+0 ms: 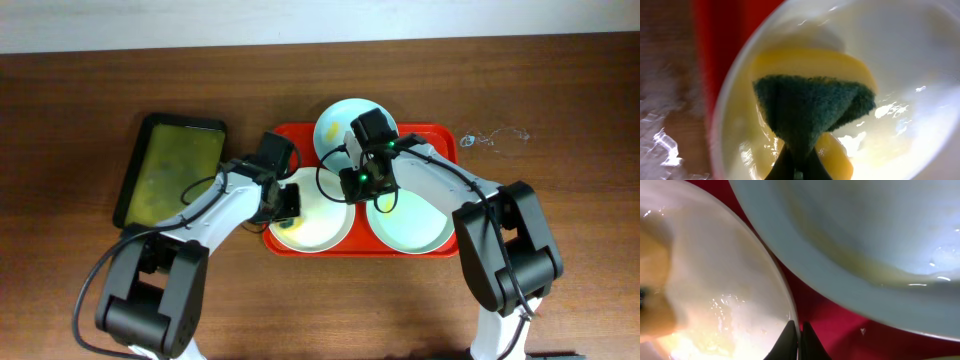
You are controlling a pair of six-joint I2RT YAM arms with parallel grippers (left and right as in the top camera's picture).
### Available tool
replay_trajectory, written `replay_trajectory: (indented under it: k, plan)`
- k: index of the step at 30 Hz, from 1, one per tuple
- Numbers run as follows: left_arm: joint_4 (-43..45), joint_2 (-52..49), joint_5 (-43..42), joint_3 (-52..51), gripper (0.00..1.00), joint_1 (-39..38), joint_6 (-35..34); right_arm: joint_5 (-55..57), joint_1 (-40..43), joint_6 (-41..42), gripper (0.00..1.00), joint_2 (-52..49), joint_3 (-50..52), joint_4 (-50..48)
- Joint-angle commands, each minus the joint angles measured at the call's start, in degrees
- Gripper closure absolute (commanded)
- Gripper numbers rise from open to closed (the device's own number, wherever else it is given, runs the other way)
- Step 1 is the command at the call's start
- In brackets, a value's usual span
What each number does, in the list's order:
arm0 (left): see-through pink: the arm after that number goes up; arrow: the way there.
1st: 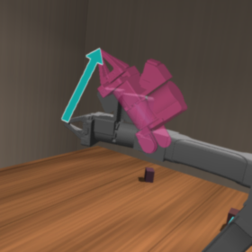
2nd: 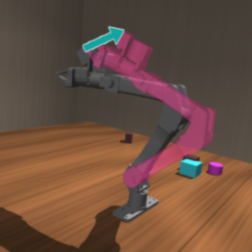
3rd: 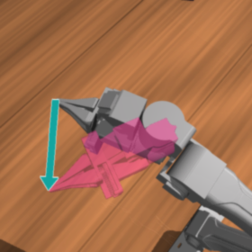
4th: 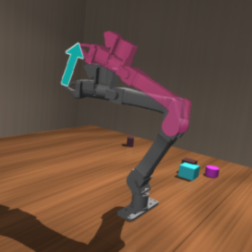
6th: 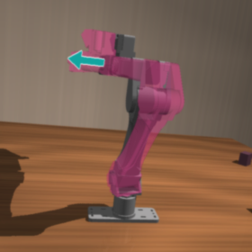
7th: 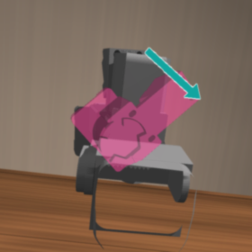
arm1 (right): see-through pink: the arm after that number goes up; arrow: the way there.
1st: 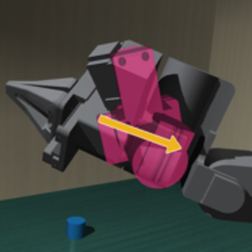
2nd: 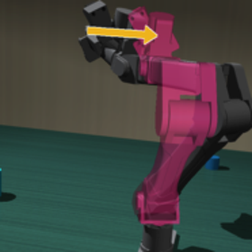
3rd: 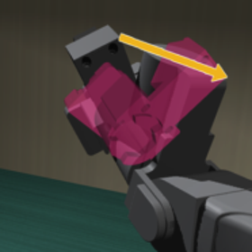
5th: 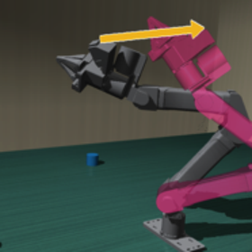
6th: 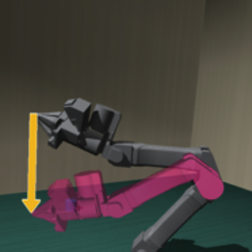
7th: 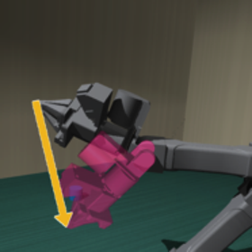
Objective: Clean dirty plates on tray and stack at the side
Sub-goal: 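Scrub the white plate with the sponge while the right gripper holds it, then lift the white plate with the right gripper and move it right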
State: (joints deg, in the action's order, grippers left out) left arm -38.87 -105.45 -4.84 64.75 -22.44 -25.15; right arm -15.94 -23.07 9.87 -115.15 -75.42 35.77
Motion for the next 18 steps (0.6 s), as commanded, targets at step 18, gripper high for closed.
replay_trajectory:
  k: [18]
  plan:
    - [-7.1, 20.76, 7.89, 5.51, 1.0, 27.21, -0.31, 75.47, -21.4, -9.38, 0.96, 7.45, -23.82, 18.6]
